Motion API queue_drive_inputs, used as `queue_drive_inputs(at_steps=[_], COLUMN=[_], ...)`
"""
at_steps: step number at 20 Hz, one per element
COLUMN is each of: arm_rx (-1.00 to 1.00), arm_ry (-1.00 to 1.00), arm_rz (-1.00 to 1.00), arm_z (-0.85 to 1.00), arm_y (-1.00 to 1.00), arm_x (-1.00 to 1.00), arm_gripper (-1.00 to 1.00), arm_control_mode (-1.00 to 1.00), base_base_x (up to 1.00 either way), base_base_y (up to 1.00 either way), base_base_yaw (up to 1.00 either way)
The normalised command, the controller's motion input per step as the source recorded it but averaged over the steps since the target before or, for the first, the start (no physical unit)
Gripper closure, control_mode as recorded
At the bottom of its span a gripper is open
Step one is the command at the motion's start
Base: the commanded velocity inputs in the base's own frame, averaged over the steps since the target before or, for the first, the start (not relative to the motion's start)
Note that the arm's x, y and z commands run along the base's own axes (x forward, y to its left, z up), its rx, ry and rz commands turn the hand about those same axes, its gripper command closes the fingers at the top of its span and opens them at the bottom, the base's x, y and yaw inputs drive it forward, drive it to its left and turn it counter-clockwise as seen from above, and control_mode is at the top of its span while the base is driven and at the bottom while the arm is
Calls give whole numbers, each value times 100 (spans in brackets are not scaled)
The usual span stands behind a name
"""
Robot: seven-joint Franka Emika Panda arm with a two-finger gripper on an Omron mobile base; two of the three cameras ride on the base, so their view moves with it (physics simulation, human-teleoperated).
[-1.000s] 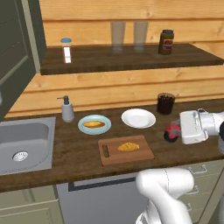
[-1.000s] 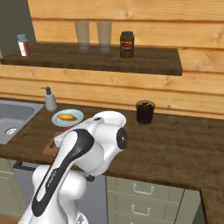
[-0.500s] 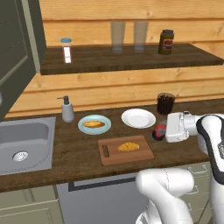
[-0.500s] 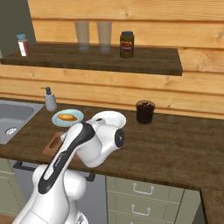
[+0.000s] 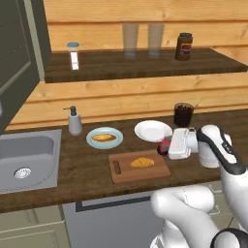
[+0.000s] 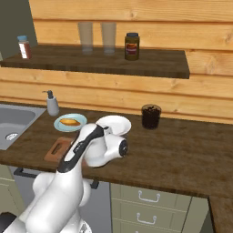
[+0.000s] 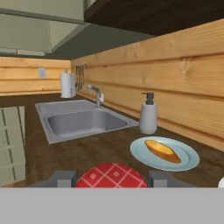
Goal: From the different types of pastries on the counter, select a croissant and place it on the cutting board. Then retrieve a jar of jam from the cabinet and place it alongside the croissant on the cutting board.
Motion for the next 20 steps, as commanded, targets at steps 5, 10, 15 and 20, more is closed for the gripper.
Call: queue_drive_inputs(at_steps=[5,10,15,20], arm_rx=[1,0,0,0], arm_ry=[8,11,18,10], arm_rz=[0,0,0,0], arm_z=[-17,-18,-33,-32], arm_y=[-8,0,0,0], arm_x=[84,43,1,1], arm_gripper=[100,100,100,100], arm_control_mode=[-100,-100,-100,-100], base_base_x=[0,0,0,0], base_base_y=[0,0,0,0], base_base_yaw=[0,0,0,0])
